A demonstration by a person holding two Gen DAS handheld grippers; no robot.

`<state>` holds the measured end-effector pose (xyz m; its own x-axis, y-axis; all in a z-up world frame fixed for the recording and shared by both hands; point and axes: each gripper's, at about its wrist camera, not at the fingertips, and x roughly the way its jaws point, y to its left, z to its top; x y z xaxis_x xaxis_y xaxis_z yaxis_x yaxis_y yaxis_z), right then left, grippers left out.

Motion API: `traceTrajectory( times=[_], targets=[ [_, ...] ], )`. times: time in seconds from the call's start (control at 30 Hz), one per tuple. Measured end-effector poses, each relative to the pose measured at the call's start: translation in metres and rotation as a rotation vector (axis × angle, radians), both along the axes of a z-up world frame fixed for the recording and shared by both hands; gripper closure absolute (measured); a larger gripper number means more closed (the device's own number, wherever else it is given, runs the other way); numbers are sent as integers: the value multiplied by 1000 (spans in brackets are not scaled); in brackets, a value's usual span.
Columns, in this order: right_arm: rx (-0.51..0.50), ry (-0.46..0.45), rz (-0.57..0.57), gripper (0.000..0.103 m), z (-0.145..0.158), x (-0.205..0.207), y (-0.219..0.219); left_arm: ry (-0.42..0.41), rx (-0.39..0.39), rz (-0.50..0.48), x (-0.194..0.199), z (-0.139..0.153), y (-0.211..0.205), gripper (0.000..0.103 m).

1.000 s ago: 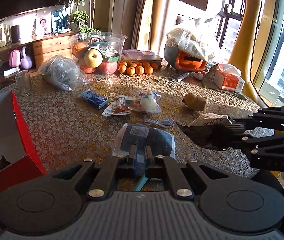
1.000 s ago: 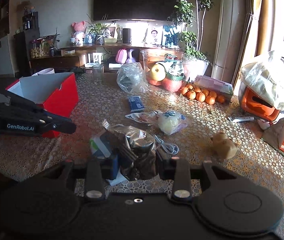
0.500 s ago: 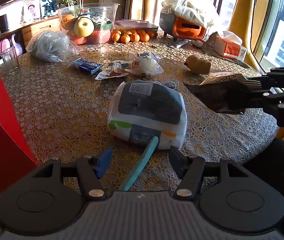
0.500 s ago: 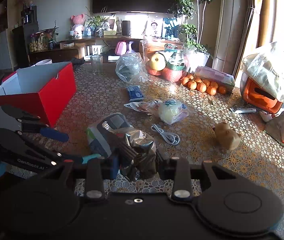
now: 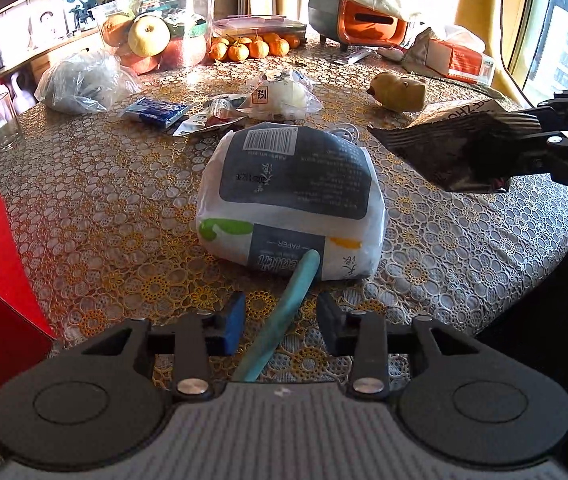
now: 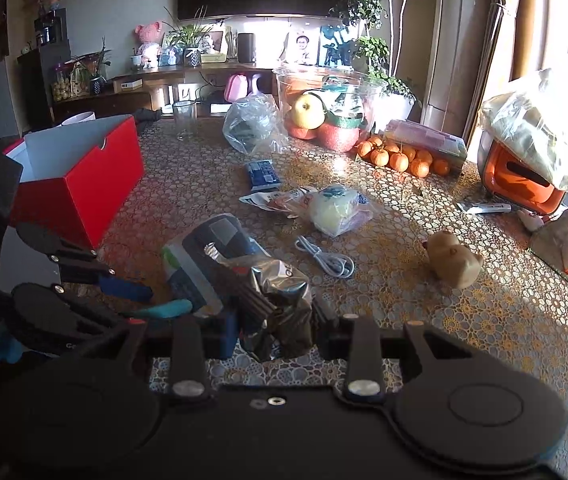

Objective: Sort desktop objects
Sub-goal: 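Carry the teal stick with the left tool while the right tool carries the foil packet toward the box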

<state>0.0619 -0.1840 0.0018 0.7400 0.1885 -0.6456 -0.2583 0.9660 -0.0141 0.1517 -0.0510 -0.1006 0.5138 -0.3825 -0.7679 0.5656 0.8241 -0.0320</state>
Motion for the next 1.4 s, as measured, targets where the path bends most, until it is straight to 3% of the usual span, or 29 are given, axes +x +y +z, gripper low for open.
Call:
traceTrajectory(
  times=[0.07, 0.13, 0.4, 0.77, 1.4],
  targets=[
    [2, -1, 0, 67, 0, 0, 0, -2, 2, -1, -1, 0, 0, 72],
    [2, -1, -1, 67, 0, 0, 0, 1, 1, -11, -2, 0, -1, 81],
    [1, -7, -6, 67, 1, -2, -2, -14, -5, 3, -3, 1, -1, 94],
    [8, -29, -4, 67, 9, -8, -2, -18, -85, 48, -10, 23, 6, 94],
    [20, -92, 54, 67, 36, -19, 16, -91, -118, 151, -38, 84, 29, 94]
  ],
)
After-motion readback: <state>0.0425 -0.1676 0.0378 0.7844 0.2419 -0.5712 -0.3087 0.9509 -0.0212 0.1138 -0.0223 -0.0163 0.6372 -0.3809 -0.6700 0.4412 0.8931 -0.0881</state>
